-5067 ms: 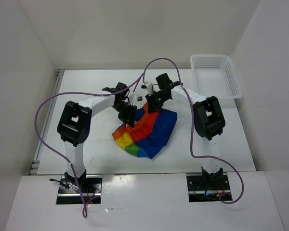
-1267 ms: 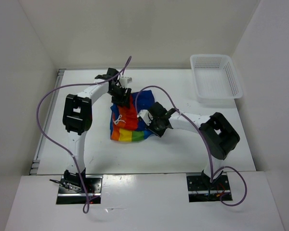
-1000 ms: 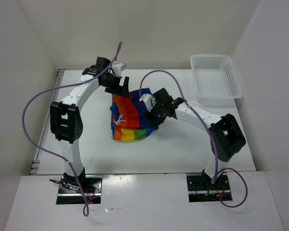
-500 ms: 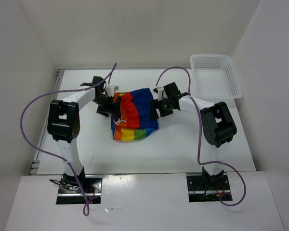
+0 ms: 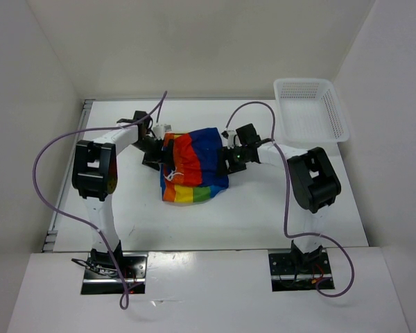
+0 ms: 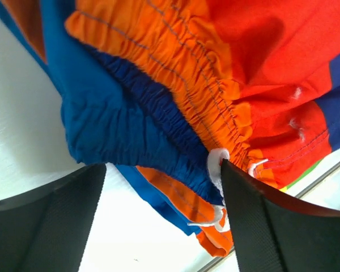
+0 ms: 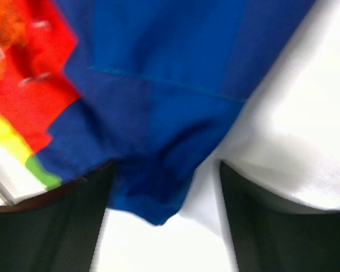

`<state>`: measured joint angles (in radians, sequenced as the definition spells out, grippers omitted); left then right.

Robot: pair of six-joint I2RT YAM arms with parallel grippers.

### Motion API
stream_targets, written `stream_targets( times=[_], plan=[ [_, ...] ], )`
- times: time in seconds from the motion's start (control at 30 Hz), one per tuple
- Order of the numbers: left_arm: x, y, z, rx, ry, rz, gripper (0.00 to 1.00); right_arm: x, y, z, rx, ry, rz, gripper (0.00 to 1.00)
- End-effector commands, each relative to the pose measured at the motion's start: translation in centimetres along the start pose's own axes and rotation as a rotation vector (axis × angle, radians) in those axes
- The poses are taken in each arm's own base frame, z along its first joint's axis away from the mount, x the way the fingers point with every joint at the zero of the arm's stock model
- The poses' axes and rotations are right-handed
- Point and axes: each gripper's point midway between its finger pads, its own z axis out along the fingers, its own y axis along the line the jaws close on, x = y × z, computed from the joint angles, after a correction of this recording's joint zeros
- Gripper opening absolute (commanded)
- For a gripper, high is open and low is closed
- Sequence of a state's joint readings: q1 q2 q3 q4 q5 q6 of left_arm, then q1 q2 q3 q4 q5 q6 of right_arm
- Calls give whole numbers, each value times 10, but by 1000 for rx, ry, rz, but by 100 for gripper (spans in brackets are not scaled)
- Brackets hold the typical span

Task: Fold and stack the shorts
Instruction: Fold the shorts

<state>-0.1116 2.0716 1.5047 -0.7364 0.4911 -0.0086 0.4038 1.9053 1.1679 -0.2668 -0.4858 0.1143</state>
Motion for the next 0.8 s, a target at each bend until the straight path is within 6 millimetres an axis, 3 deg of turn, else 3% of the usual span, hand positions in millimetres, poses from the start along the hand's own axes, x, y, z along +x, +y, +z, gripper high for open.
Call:
stream_targets(
  times=[0.0, 0.07, 0.1, 0.2, 0.27, 0.3, 0.33, 0.37, 0.4, 0.43, 0.47, 0.5, 0.53, 0.63, 0.77],
  plan=[
    [1, 6, 8, -4, 15, 1, 92, -16, 8, -17, 10, -46, -106, 84],
    [-2, 7, -1, -16, -1, 0, 95, -25, 11, -29, 25, -53, -145, 95],
    [-7, 6, -6, -30, -20, 11, 100, -40, 16, -38, 25, -80, -218, 100],
    [-21, 1, -37, -54, -98, 32, 100, -73, 20, -75, 80, -141, -307, 100],
    [-35, -6, -69, -95, -185, 69, 100, -102, 21, -113, 134, -230, -359, 100],
    [-42, -13, -97, -117, -256, 91, 100, -113, 19, -129, 170, -268, -400, 100],
    [-51, -14, -114, -142, -321, 112, 100, -126, 25, -158, 217, -339, -437, 100],
    [-53, -9, -133, -177, -374, 109, 100, -140, 18, -179, 319, -400, -468, 100],
    [-56, -14, -169, -240, -477, 137, 100, -152, 16, -198, 392, -460, -562, 100],
    [-52, -7, -178, -280, -521, 136, 100, -159, 16, -217, 459, -514, -603, 100],
    [-47, -3, -191, -323, -560, 132, 100, -165, 19, -263, 589, -617, -636, 100],
    [-41, 1, -216, -395, -622, 121, 100, -154, 10, -267, 646, -619, -665, 100],
    [-33, 6, -220, -415, -617, 103, 100, -159, 8, -290, 728, -682, -729, 100],
    [-9, 19, -222, -431, -616, 57, 100, -117, 5, -329, 847, -758, -735, 100],
    [13, 27, -232, -427, -663, 23, 100, -74, 8, -338, 834, -787, -684, 100]
  ],
)
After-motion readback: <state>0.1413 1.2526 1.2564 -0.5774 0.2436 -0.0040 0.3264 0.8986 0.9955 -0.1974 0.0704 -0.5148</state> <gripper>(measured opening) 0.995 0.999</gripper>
